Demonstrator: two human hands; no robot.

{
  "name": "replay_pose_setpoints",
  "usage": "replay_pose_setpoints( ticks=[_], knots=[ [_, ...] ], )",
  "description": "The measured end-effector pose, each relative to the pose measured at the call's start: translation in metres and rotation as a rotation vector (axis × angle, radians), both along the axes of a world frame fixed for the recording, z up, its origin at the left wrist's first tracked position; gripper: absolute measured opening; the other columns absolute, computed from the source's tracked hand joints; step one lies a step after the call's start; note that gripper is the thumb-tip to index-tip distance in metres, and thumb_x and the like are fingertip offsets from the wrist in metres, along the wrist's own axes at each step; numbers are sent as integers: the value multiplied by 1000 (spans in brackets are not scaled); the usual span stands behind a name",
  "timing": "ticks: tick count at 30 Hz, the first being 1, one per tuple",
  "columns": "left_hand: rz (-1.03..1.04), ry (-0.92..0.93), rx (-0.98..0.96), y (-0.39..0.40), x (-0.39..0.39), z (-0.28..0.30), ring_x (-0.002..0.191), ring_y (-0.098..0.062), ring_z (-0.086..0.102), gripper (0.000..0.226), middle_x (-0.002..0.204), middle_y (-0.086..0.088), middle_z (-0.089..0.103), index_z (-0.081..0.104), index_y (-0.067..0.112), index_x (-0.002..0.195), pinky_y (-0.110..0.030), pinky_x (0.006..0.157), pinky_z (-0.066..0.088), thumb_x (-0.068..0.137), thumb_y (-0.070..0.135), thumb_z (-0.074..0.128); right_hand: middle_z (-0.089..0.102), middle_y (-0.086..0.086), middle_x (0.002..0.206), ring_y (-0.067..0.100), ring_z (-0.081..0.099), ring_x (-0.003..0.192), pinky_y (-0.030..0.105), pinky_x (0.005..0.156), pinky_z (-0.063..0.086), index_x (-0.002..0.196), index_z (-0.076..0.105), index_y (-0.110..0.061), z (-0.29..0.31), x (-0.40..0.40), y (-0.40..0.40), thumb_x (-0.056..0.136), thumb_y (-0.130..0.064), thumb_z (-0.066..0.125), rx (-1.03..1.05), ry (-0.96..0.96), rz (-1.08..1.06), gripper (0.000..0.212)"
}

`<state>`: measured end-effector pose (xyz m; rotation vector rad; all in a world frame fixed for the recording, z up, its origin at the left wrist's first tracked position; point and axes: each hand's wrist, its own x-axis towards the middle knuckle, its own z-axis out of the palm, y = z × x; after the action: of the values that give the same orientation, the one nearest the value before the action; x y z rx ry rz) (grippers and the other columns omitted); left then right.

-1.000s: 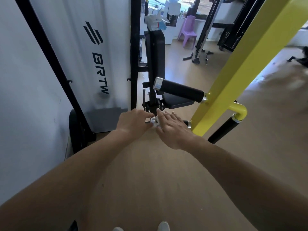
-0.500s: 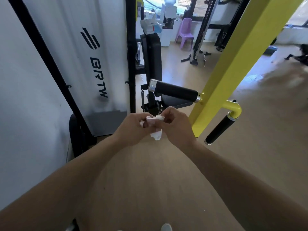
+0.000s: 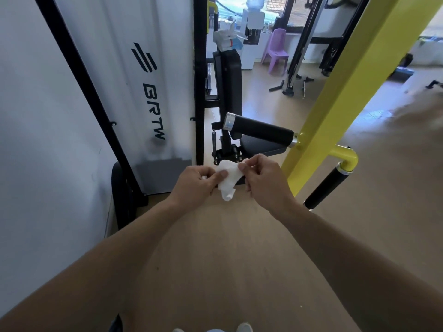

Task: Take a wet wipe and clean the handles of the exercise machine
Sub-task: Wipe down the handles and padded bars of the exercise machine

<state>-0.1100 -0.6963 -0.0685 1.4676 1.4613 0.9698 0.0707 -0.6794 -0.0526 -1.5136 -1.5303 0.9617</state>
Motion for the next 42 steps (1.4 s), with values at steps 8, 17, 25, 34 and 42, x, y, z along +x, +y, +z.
replay_pose_setpoints(
  ticks=[8,17,25,34,42],
  knots=[
    [53,-117,46,-6,1,-1,48,3,54,18,63,3,63,70,13,76,-10,52,42,90,24,74,73,15,97,22,75,74,35,69,63,104,59,-7,7,-9,-4,99,-28,63,-253,422,-17,21],
    [152,-206,33,-15,-5,-11,54,2,55,25,66,7,61,70,20,98,-11,54,45,81,35,81,74,22,98,39,72,93,49,86,60,95,69,-9,-8,-14,-16,92,-25,72,-219,403,23,16],
    [92,-211,92,-11,-10,-2,67,-29,63,10,83,-18,73,79,20,88,-27,67,54,86,29,76,71,21,92,33,74,80,43,69,64,116,66,-30,-6,-8,-19,97,-16,66,-104,236,186,24],
    [-1,-198,41,-5,-7,3,60,-11,55,25,66,5,65,65,13,75,-21,57,47,87,32,75,61,11,74,18,50,64,33,60,40,70,54,-15,-6,4,-20,90,-27,75,-61,194,143,32],
    [71,-19,120,17,4,-2,50,1,57,22,65,11,63,64,12,87,-11,51,45,82,25,81,61,-6,82,12,59,74,20,56,41,95,57,-22,5,3,8,96,-23,63,109,-332,86,7]
  ],
)
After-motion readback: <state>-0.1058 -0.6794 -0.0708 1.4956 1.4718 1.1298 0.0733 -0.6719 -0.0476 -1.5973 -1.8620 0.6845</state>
